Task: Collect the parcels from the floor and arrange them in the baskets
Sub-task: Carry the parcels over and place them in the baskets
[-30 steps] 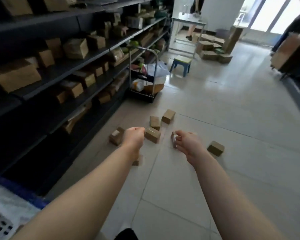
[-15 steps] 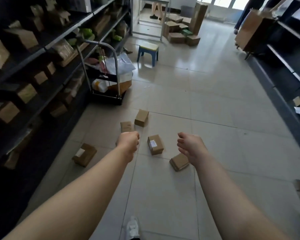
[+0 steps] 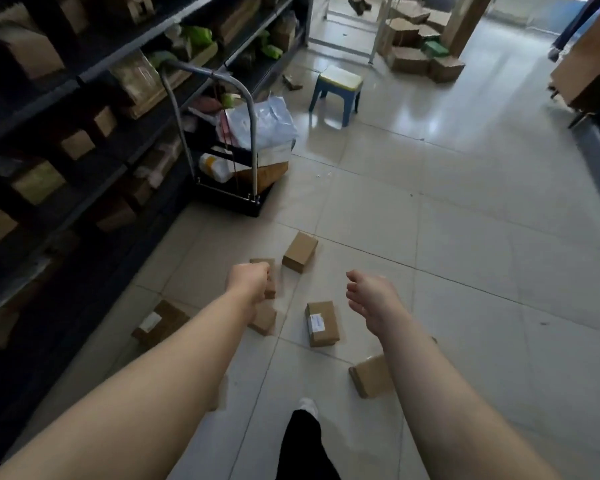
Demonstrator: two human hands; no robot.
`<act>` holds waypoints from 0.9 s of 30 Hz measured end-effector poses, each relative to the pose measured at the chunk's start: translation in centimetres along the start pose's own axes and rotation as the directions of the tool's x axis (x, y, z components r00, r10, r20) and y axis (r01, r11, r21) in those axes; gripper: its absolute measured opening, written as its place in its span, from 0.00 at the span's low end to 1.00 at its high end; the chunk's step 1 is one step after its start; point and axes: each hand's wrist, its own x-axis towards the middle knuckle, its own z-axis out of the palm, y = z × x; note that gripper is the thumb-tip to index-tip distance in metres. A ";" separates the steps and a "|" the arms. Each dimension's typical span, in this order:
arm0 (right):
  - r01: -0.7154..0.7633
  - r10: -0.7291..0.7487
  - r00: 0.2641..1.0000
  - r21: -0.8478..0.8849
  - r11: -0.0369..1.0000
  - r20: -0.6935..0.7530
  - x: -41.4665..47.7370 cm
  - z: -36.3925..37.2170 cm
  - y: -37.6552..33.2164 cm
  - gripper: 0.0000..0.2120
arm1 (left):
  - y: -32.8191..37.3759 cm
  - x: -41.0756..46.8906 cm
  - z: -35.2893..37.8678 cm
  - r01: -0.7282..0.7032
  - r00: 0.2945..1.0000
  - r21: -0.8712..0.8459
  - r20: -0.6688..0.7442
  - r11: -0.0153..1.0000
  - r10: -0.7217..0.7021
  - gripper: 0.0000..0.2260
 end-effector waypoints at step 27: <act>-0.294 0.347 0.934 -0.368 0.882 0.087 55.9 27.1 14.8 0.13 | -17.2 61.1 7.4 0.395 0.906 0.024 -0.176 0.918 -0.385 0.13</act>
